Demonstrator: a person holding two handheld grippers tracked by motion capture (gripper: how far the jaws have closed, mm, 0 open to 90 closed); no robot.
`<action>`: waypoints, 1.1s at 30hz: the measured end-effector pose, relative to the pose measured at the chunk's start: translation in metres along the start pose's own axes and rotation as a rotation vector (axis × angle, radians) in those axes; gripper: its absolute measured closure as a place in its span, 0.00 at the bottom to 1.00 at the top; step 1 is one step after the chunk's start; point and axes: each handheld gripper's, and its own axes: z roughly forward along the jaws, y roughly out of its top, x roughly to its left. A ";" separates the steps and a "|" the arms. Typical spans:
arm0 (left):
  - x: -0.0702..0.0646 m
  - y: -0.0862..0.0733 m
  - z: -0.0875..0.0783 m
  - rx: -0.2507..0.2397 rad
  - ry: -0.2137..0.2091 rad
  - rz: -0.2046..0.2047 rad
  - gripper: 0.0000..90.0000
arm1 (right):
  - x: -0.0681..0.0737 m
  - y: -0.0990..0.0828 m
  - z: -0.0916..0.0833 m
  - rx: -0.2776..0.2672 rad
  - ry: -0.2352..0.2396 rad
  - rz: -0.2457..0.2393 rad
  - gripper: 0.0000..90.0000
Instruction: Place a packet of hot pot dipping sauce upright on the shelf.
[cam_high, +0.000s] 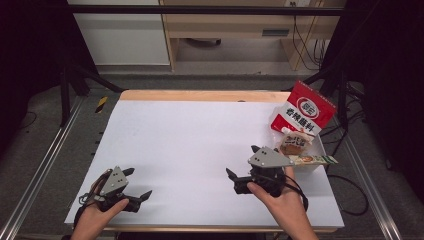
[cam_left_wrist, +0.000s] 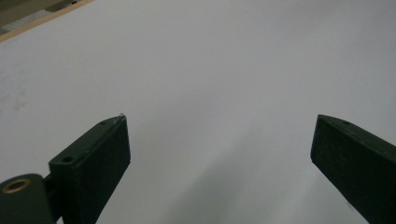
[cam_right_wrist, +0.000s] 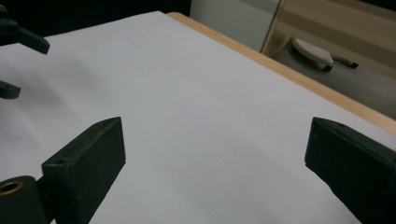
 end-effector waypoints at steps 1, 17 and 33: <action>0.000 0.000 0.000 0.000 0.000 -0.001 0.05 | 0.001 -0.005 0.002 0.010 0.006 0.005 0.07; 0.001 -0.001 0.001 0.010 -0.003 0.006 0.05 | -0.008 -0.065 0.027 0.113 -0.008 0.065 0.07; 0.001 -0.002 0.004 0.030 0.004 0.009 0.05 | -0.024 -0.089 0.065 0.133 -0.029 0.124 0.08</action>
